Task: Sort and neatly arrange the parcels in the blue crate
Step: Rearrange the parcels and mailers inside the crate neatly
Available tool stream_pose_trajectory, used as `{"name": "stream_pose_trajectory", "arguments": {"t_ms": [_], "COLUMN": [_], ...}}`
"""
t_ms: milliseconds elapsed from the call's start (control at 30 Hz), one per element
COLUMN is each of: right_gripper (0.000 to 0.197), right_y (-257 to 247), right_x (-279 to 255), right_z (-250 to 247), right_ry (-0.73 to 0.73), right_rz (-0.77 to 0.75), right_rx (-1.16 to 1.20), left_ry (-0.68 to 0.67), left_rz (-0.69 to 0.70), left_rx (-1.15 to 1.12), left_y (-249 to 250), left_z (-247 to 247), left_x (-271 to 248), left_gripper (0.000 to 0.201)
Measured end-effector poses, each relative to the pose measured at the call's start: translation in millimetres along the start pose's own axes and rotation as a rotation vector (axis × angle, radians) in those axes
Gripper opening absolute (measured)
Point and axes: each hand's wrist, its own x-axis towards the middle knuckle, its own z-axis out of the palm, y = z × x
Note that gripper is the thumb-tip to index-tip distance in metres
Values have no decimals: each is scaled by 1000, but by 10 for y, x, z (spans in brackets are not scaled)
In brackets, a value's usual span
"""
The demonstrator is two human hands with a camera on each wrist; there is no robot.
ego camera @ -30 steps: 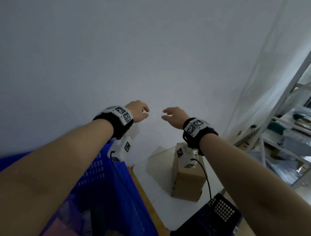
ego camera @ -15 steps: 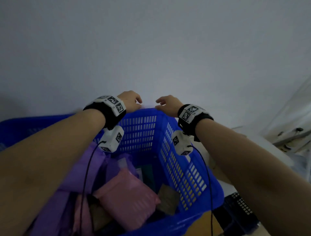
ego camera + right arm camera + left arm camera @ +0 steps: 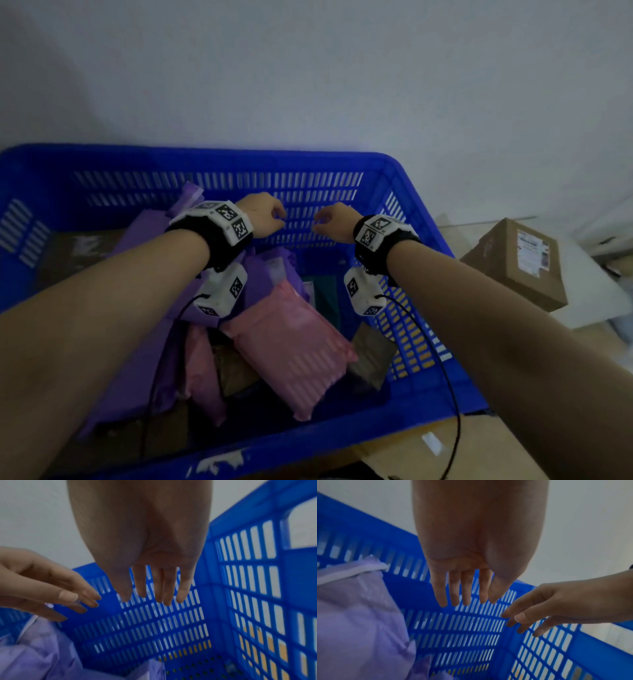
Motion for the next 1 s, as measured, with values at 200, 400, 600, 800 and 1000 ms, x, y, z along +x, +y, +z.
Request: {"name": "stream_pose_trajectory", "arguments": {"t_ms": [200, 400, 600, 800, 1000], "right_gripper": [38, 55, 25, 11, 15], "right_y": [87, 163, 253, 271, 248], "right_x": [90, 25, 58, 59, 67], "right_z": [446, 752, 917, 878, 577], "right_ry": [-269, -534, -565, -564, -430], "right_rz": [-47, -44, -34, -10, -56], "right_rx": [124, 199, 266, 462, 659], "left_ry": [-157, -370, -433, -368, -200], "left_rz": [1, -17, -67, -97, -83], "left_rx": [7, 54, 74, 19, -66], "left_y": [-32, -54, -40, 33, 18], "left_z": [434, 775, 960, 920, 552], "left_x": [53, 50, 64, 42, 109], "left_gripper": [33, 36, 44, 44, 40]}}
